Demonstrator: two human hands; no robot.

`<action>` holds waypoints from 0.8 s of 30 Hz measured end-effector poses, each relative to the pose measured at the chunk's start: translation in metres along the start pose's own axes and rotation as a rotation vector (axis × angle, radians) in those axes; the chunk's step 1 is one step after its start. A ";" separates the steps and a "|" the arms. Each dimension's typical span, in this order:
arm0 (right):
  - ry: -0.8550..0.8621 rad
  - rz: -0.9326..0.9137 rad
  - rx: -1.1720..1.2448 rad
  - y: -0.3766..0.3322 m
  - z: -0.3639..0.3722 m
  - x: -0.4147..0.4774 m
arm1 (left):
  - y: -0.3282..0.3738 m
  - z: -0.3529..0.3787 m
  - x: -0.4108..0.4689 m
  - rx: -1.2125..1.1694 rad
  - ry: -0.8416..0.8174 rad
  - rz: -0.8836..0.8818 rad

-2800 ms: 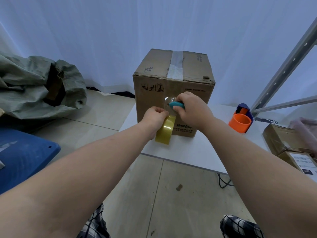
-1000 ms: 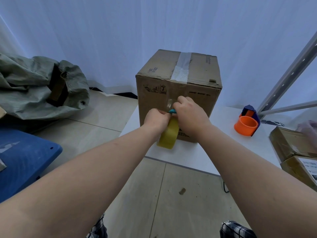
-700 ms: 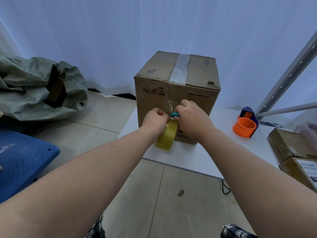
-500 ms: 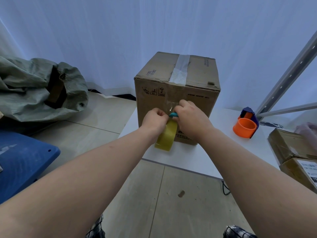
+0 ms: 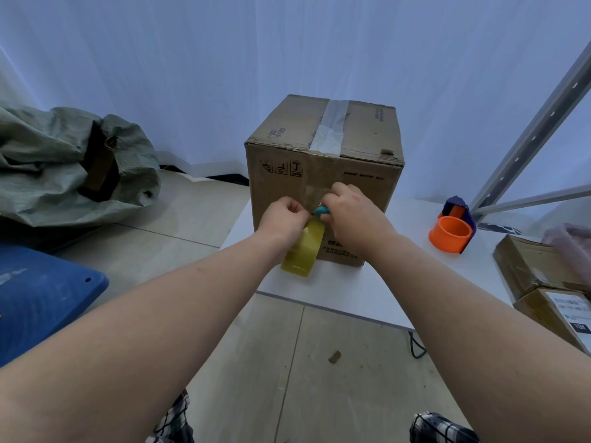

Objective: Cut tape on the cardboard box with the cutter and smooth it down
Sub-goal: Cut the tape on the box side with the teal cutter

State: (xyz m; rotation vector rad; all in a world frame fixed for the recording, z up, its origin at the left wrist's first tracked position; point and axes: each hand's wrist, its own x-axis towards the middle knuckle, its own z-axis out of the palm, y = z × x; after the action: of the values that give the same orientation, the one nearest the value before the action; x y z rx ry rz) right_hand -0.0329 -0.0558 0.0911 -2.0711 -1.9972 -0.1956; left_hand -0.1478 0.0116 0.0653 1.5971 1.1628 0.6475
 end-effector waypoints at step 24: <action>-0.090 0.081 0.058 0.027 -0.004 -0.018 | -0.007 -0.015 -0.007 0.300 0.007 0.126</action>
State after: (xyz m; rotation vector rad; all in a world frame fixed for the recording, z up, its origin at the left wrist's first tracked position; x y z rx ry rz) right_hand -0.0070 -0.0753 0.0877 -2.1544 -1.9402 -0.0294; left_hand -0.1662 0.0116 0.0647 1.9347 1.2146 0.5789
